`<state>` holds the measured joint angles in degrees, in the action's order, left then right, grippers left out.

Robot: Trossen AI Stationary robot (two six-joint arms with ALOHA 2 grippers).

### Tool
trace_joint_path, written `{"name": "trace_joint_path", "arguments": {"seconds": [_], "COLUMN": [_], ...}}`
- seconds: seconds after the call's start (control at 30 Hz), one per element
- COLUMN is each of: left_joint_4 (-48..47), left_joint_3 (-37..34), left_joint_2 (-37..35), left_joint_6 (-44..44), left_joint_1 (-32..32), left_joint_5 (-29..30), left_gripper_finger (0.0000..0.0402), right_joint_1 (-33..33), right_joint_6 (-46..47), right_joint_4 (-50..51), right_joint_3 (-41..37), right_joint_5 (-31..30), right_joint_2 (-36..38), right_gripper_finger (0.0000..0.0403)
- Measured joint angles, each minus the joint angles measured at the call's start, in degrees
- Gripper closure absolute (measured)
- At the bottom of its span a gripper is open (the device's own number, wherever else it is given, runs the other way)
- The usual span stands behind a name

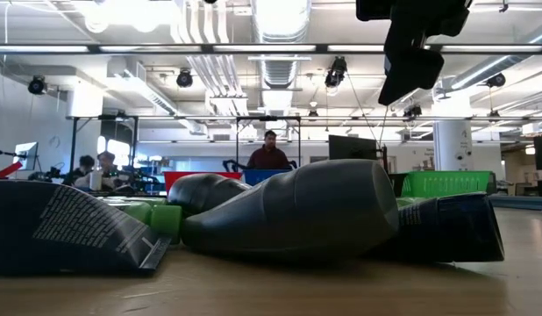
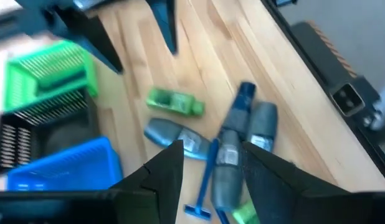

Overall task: Pick & Place Travel size toiletries
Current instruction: Put the gray deodorant into the red bin

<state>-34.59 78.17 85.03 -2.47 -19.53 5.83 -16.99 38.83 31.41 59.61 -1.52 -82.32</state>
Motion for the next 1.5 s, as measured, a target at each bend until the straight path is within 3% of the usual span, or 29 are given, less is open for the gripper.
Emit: {"name": "trace_joint_path", "arguments": {"seconds": [0.23,0.63,1.07,1.5], "left_joint_4": [0.3,4.6,8.4,13.2], "left_joint_3": [-4.7,-7.5,-7.5,-7.4], "left_joint_2": [3.3,15.2,21.8,26.1], "left_joint_6": [-1.6,-8.1,-5.6,-3.1], "left_joint_1": [0.9,-0.1,-0.1,-0.1], "left_joint_5": [0.5,-6.1,-9.8,-9.8], "left_gripper_finger": [0.0229,0.0126,0.0141,0.0145], "right_joint_1": [0.0,0.0,0.0,0.0], "right_joint_6": [0.4,1.1,1.3,1.3], "right_joint_4": [0.1,0.1,2.6,2.8], "right_joint_3": [-0.9,-1.5,-1.6,-1.6], "right_joint_5": [0.0,0.0,0.0,0.0], "right_joint_2": [0.1,0.1,0.1,0.1], "right_gripper_finger": [0.0035,0.0035,0.0035,0.0035]}}
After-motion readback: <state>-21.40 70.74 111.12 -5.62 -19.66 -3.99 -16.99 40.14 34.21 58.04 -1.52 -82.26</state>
